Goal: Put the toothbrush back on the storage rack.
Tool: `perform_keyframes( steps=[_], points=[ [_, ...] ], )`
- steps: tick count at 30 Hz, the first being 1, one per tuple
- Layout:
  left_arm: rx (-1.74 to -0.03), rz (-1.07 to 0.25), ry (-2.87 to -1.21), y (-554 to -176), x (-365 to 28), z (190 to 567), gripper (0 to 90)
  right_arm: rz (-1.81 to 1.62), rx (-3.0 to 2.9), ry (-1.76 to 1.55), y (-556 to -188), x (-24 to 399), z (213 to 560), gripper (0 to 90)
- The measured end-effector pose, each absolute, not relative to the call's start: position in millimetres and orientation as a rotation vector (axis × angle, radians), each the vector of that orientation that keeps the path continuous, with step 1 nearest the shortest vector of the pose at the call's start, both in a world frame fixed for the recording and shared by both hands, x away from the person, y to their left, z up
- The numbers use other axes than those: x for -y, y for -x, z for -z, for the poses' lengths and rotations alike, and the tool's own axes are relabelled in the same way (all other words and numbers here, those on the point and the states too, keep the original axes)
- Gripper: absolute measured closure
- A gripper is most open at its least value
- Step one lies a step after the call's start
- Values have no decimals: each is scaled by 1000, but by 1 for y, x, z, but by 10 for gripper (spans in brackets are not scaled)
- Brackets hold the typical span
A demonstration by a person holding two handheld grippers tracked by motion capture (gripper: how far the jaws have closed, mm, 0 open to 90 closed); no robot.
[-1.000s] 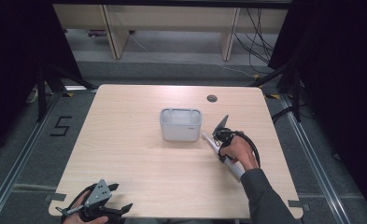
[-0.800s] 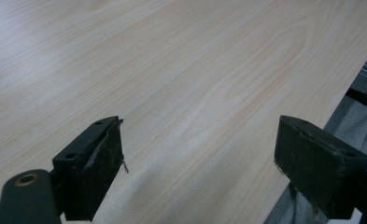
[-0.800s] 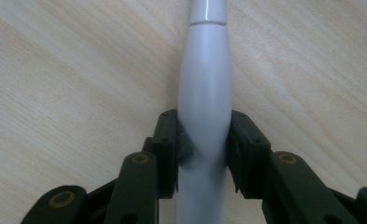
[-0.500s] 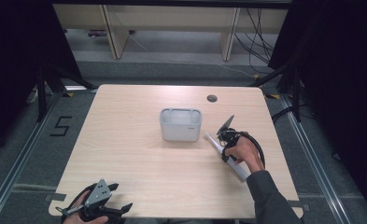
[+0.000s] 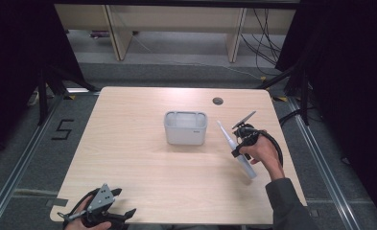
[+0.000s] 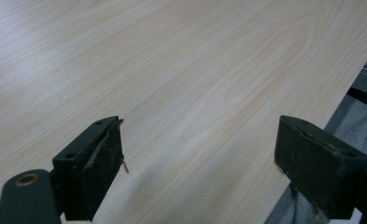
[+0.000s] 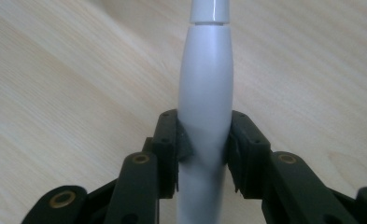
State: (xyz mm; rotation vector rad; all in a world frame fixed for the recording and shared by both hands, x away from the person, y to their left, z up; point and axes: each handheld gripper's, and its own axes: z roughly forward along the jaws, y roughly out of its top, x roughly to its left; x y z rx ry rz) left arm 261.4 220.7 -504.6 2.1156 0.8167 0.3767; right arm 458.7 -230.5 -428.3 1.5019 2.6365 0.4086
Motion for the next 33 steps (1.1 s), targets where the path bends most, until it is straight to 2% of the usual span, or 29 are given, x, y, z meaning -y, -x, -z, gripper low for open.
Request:
perform_keyframes(
  steps=[11,13,22,23,25,33],
  points=[
    [-811,-377,-2127,-262,-222,504,147,-781,-2459,-1388,-452,248,403,667],
    [-843,-369,-2078,-261,-220,506,147,-829,-2431,-1343,-450,249,402,667],
    [-838,-394,-2088,-261,-220,505,147,-995,-2281,-1262,-442,240,403,667],
    [-805,-418,-2129,-263,-223,503,147,-1006,-2263,-1282,-440,237,402,667],
    [-838,-388,-2084,-261,-221,505,147,-1069,-2230,-1246,-439,233,402,667],
    [-839,-371,-2077,-261,-220,505,147,-1144,-2161,-1237,-436,222,401,667]
  ],
)
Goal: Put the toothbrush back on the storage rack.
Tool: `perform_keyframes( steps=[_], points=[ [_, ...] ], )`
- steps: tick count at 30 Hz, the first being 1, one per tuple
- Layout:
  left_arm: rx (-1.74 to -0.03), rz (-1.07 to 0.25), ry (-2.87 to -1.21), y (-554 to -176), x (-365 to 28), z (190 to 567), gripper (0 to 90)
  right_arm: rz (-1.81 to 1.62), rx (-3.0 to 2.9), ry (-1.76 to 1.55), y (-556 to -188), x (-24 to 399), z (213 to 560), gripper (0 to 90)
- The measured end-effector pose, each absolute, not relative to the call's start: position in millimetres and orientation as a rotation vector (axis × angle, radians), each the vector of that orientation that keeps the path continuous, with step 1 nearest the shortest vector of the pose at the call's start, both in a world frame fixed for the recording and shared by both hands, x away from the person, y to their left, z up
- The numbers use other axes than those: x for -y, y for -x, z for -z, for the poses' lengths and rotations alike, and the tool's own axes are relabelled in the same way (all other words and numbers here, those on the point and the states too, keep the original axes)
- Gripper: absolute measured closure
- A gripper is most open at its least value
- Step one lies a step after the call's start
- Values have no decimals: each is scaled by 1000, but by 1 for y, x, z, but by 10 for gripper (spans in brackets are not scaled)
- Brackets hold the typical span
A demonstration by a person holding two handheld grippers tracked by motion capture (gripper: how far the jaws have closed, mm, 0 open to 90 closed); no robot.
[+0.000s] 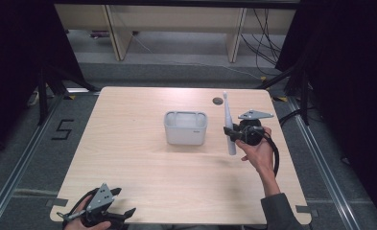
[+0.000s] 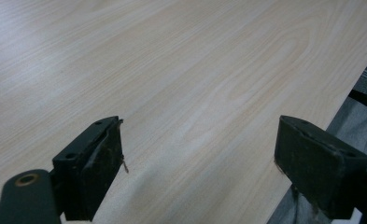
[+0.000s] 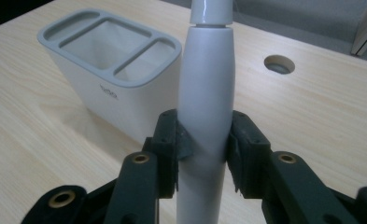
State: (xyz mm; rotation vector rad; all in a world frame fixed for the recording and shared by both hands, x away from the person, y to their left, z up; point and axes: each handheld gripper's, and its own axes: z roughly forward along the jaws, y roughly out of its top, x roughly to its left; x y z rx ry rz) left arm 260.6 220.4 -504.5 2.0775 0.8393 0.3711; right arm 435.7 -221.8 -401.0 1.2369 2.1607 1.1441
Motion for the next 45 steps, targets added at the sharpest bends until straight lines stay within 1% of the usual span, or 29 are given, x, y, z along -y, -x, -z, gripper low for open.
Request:
perform_keyframes(
  steps=[2,10,13,15,23,45],
  points=[
    [-841,-372,-2074,-260,-220,505,147,-1159,-2147,-1186,-438,222,402,667],
    [-839,-372,-2075,-261,-220,504,147,-1262,-2086,-1176,-437,218,398,666],
    [-829,-379,-2102,-262,-222,504,147,-1307,-2057,-1145,-437,216,396,667],
    [-842,-372,-2075,-260,-220,505,147,-1333,-2036,-1164,-438,214,395,667],
    [-829,-390,-2079,-262,-221,505,147,-1376,-1998,-1136,-442,205,386,666],
    [-833,-380,-2066,-261,-220,506,147,-1414,-1975,-1090,-446,190,361,667]
  ],
)
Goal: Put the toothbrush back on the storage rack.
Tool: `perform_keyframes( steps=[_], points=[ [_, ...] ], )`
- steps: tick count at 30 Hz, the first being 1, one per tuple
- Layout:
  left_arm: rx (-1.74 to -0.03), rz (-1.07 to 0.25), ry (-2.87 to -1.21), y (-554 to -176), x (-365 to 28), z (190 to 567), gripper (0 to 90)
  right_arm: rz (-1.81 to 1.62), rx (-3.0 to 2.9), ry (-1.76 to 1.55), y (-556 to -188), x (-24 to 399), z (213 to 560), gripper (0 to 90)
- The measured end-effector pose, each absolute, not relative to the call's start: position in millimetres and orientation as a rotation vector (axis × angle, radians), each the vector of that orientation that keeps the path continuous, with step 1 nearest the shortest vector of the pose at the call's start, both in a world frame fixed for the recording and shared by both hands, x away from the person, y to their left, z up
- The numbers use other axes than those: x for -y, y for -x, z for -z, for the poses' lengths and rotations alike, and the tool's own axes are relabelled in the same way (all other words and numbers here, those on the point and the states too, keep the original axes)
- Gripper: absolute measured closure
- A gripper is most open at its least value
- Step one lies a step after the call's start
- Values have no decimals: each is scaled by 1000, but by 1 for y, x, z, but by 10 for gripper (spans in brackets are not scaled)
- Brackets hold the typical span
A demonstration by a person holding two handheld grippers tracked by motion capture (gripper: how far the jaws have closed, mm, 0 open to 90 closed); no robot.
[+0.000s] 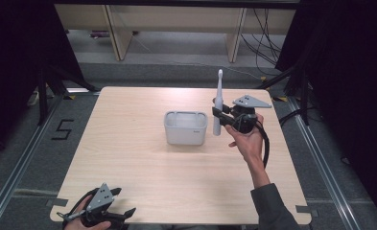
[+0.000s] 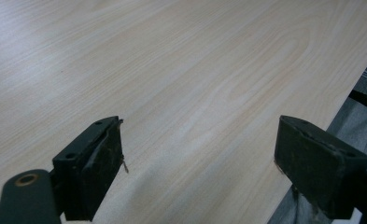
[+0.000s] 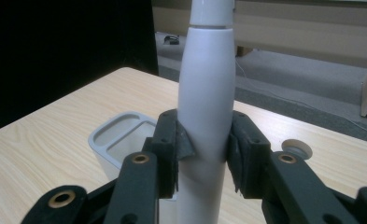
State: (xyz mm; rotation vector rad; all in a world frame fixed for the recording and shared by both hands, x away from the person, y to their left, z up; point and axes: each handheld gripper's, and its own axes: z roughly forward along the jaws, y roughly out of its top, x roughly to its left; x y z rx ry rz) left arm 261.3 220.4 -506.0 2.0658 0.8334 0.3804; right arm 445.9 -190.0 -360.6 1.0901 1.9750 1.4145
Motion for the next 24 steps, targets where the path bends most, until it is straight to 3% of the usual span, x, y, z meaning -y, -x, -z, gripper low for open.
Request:
perform_keyframes(
  steps=[24],
  points=[
    [-839,-372,-2064,-261,-220,505,147,-1446,-1975,-1083,-464,165,345,667]
  ],
)
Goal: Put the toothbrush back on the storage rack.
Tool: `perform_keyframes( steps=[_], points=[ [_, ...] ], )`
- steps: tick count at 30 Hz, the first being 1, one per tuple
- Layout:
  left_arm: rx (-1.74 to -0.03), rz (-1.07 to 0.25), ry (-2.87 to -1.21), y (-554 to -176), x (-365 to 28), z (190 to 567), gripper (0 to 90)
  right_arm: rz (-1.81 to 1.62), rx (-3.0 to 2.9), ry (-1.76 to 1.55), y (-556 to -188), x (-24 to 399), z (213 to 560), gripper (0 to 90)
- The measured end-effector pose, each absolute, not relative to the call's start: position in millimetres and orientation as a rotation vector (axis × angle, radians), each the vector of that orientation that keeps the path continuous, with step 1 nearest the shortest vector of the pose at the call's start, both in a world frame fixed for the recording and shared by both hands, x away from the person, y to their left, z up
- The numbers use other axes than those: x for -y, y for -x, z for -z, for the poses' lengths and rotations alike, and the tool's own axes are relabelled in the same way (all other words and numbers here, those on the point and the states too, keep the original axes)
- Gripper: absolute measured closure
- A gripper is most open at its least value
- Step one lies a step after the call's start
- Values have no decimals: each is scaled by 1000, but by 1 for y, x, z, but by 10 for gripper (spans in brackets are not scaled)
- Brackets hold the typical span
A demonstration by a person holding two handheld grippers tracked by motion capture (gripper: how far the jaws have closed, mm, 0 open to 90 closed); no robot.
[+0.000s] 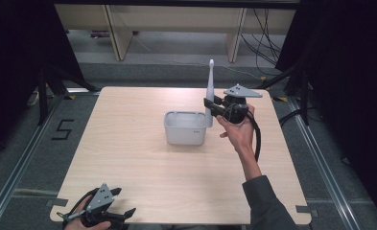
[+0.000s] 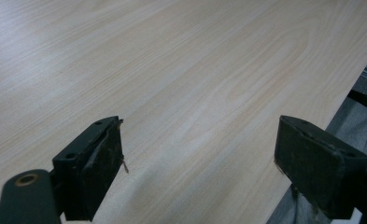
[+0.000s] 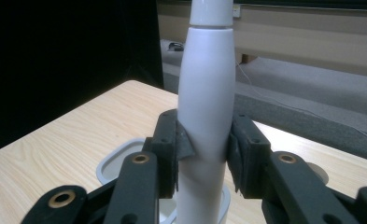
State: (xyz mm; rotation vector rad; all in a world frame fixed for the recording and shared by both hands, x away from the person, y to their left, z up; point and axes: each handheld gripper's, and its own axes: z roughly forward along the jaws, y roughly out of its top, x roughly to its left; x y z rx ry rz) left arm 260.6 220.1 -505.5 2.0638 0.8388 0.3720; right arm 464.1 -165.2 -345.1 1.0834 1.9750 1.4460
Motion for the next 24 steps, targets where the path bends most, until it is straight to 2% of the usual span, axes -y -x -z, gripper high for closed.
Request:
perform_keyframes(
  steps=[24],
  points=[
    [-813,-387,-2100,-262,-222,504,147,-1467,-1942,-1089,-489,150,361,666]
  ],
)
